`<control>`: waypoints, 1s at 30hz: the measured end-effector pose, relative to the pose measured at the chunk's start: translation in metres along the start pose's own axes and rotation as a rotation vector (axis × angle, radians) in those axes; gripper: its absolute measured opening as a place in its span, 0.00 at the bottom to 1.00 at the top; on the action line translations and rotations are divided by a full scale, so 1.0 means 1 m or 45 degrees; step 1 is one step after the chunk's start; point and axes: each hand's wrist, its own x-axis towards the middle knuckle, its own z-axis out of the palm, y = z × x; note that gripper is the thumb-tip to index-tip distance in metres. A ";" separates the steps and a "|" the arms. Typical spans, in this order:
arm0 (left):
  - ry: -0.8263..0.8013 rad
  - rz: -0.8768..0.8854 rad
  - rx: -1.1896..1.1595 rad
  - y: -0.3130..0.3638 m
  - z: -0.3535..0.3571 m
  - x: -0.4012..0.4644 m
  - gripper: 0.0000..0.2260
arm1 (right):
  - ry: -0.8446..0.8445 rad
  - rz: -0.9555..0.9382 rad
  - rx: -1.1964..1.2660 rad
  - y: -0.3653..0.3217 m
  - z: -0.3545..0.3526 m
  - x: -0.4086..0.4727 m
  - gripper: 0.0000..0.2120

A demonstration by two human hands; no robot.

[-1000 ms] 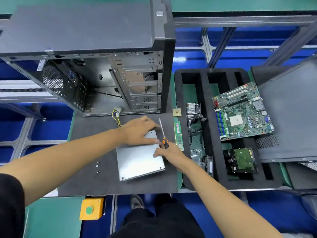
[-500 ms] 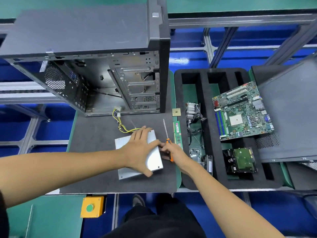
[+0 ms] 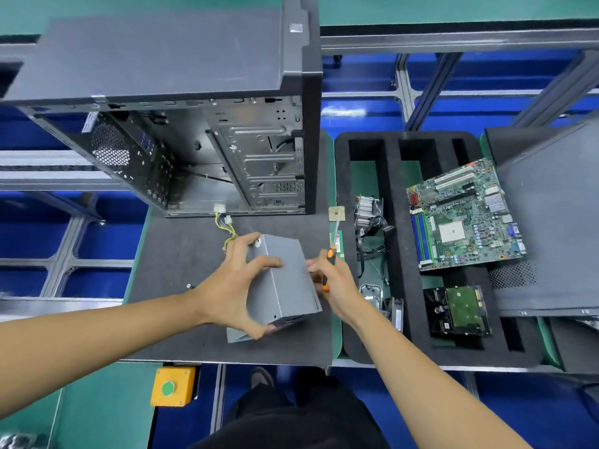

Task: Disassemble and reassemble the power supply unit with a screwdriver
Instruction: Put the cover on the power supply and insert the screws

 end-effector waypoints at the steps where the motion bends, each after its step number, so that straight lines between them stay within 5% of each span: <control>1: 0.040 0.019 -0.108 -0.001 0.000 0.000 0.48 | -0.022 -0.034 0.040 -0.006 0.003 0.001 0.09; 13: 0.214 0.141 -0.241 -0.005 0.020 -0.016 0.49 | -0.051 -0.263 0.079 -0.022 0.038 -0.001 0.13; 18: 0.204 0.164 0.034 0.001 0.015 -0.021 0.45 | -0.077 -0.298 0.009 -0.020 0.043 -0.002 0.25; 22: 0.168 0.254 0.269 0.008 0.009 -0.013 0.37 | -0.067 -0.296 0.044 -0.017 0.046 -0.002 0.20; 30: 0.095 0.245 0.445 0.019 0.001 -0.008 0.37 | -0.068 -0.269 0.069 -0.022 0.050 -0.004 0.18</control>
